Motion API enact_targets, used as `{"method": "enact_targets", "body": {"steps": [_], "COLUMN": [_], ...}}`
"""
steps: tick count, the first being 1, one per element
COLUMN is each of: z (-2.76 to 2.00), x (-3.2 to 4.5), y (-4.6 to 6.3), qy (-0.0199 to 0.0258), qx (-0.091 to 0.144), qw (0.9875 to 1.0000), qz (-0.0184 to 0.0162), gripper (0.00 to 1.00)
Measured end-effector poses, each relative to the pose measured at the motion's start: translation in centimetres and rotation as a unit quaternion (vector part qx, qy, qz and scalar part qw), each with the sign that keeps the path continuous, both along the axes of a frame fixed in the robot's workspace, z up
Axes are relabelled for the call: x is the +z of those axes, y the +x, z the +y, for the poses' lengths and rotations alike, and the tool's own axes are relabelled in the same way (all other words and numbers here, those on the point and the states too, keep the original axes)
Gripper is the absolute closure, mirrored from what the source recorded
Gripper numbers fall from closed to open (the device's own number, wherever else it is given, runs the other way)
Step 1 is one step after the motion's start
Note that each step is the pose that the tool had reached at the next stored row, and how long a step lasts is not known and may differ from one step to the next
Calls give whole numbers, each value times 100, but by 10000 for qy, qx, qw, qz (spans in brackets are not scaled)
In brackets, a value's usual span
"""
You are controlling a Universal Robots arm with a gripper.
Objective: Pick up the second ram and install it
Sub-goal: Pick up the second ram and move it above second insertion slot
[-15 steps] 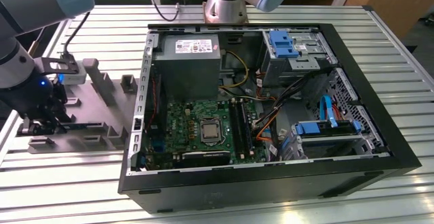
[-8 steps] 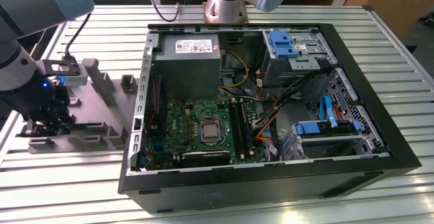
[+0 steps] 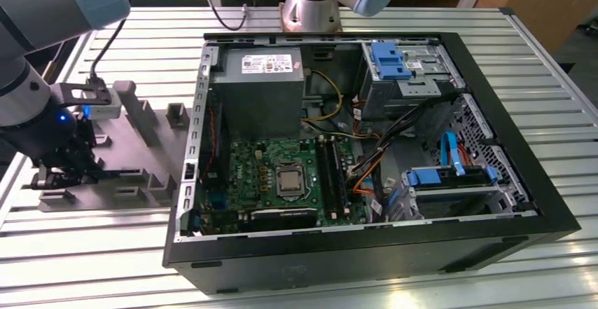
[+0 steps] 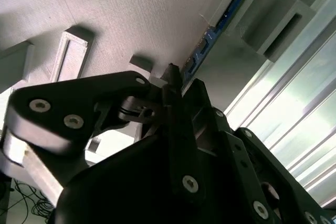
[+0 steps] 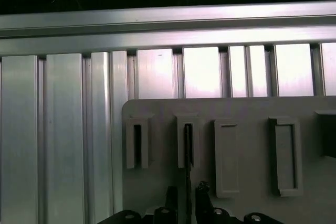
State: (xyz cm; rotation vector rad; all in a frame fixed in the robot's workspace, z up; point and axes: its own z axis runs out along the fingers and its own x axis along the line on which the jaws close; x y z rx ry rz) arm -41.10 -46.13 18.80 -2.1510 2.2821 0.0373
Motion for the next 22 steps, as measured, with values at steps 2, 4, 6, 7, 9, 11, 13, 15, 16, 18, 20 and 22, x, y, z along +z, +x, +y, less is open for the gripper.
{"method": "enact_targets", "body": {"steps": [2,4,6,7,9,11,13,15,16,18,20,22], "z": [0,0,0,0,0,0,0,0,0,0,0,0], "x": [-3,-6,-9,-11,-13,-13,-14,-14,-14,-14,-14,-14], "y": [0,0,0,0,0,0,0,0,0,0,0,0], "qy": [0,0,0,0,0,-1,0,0,0,0,0,0], "qx": [0,0,0,0,0,0,0,0,0,10,39,68], "qw": [10000,10000,10000,10000,10000,10000,10000,10000,10000,10000,10000,10000], "qz": [0,0,0,0,0,0,0,0,0,0,0,0], "gripper": [74,74,75,75,82,84,84,86,86,86,86,86]}}
